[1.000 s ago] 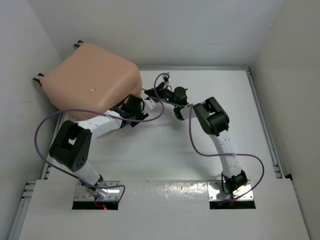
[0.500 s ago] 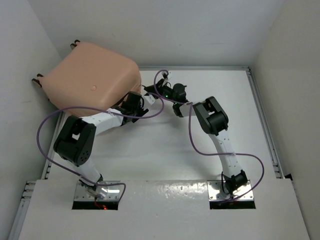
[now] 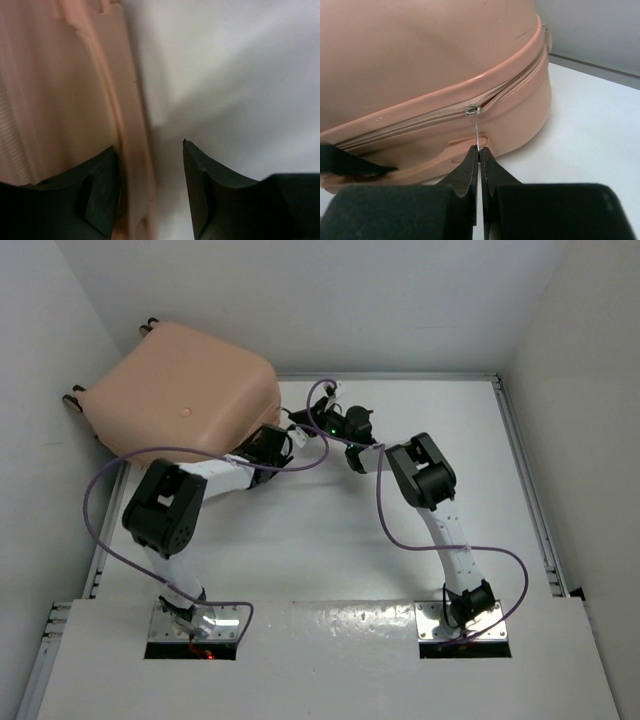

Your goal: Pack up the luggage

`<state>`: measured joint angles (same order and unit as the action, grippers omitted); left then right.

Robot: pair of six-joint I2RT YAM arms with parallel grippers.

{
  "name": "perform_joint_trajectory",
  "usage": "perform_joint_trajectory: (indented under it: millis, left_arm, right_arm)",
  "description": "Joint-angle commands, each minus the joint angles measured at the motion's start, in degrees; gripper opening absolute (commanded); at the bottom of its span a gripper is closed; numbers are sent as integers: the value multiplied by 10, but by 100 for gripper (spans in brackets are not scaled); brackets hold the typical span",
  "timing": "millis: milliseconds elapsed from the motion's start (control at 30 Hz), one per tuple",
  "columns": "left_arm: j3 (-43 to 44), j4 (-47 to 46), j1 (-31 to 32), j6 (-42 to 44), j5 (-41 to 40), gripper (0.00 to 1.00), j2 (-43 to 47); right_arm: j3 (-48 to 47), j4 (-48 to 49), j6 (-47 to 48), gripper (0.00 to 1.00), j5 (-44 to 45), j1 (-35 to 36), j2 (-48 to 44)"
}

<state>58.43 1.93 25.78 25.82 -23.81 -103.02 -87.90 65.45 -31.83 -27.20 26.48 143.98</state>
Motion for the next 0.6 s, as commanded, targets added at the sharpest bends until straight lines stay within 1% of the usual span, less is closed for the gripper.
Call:
perform_joint_trajectory:
  millis: [0, 100, 167, 200, 233, 267, 300, 333, 367, 400, 500, 567]
  left_arm:
    - [-39, 84, -47, -14, -134, 55, -83]
    - [-53, 63, -42, -9, -156, 54, -83]
    - [-59, 62, -42, -9, -150, 52, -77]
    - [-59, 73, -42, -9, -140, 47, -77]
    - [-59, 80, -42, -9, -127, 24, -69]
    - [-59, 85, -42, -9, -101, 14, -64]
    - [-67, 85, -42, -9, -87, 8, -44]
    - [-88, 85, -42, 10, -64, 2, -31]
    - [-103, 78, -42, 19, -55, 0, -17]
    - [-117, 68, -42, 40, -48, 0, 10]
    - [-172, 48, -42, 86, -33, 0, 53]
    - [-207, 47, -42, 105, -27, 0, 88]
  right_arm:
    - [4, -2, 12, 0, -3, -24, 2]
    - [6, -1, 13, 0, -5, -25, 1]
    - [6, -1, 13, 0, -4, -25, 0]
    - [5, 0, 15, 0, -5, -27, 2]
    - [4, 0, 15, 0, -4, -27, 1]
    - [4, -1, 14, 0, -4, -27, 2]
    - [4, 1, 14, 0, -3, -27, 0]
    - [6, 1, 14, 0, -7, -27, -3]
    - [6, 6, 15, 0, -11, -27, -1]
    - [12, 7, 16, 0, -14, -27, -6]
    - [25, 34, 19, 0, -41, -26, -16]
    - [31, 41, 15, 0, -62, -25, -21]
